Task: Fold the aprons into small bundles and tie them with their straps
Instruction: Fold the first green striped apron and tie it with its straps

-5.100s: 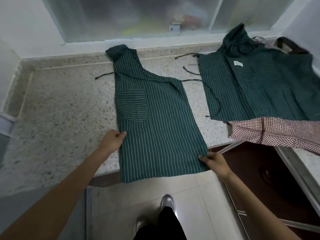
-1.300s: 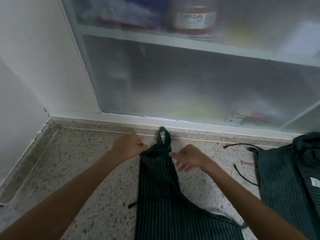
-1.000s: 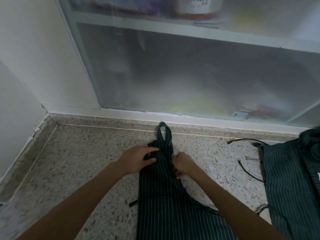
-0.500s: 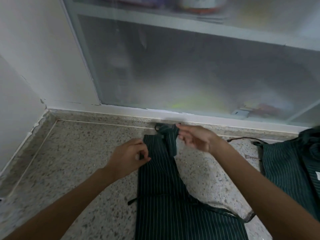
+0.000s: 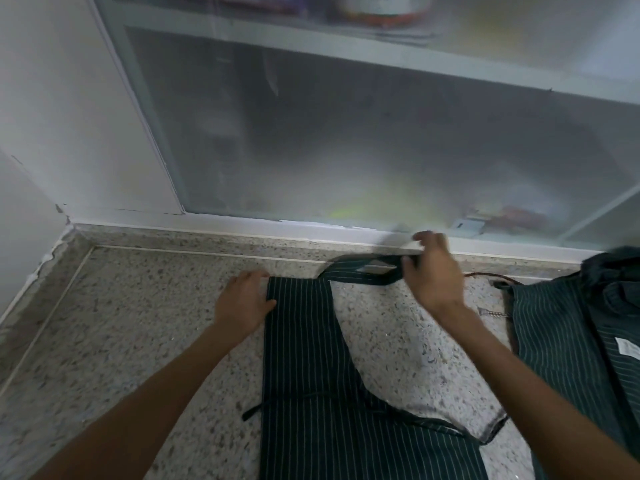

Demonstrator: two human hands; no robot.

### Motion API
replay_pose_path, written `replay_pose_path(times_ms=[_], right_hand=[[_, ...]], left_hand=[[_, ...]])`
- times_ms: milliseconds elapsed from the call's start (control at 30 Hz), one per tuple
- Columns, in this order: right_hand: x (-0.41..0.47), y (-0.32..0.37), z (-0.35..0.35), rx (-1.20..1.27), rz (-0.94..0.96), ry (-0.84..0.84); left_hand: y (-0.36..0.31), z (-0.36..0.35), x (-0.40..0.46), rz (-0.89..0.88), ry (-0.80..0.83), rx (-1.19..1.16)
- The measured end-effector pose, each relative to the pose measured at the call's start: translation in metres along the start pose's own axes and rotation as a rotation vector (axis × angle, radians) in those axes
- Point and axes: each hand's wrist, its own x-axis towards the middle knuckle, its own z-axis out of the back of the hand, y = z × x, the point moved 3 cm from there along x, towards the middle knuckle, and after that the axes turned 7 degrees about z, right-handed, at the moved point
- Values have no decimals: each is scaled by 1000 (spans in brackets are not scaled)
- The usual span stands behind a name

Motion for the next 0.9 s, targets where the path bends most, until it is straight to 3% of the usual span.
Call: replay_pose_path(times_ms=[33,100,200,267,400,533,600,633,700,800,900], right_hand=[[-7,14,-11,28,172,5],[-11,44,-45,39,487,166],[-4,61,-100,-130,659,454],[1,55,-121,-290,683,529],[8,47,-118,-235,709,336],[11,46,-95,-261,656,157],[-6,44,-73,-80,627,32],[-20,40,-65,40,635,52],[-50,33,-59,120,620,286],[-86,19,-77,-34,534,559],[-99,12,-99,28,411,499]], left_hand=[[2,0,5,61,50,-50],[2,-2,17,132,162,-117],[-9,-5,27,132,277,-122],[-18,-5,29,116,298,-64],[-33,-5,37,20,312,-27],[-49,4,48,-4,169,-75],[-57,10,54,-31,55,-21],[-61,13,56,-50,-7,-20],[-66,18,59,-64,-132,-61],[-67,22,58,-75,-200,-98],[-66,16,51,-129,-75,-47]])
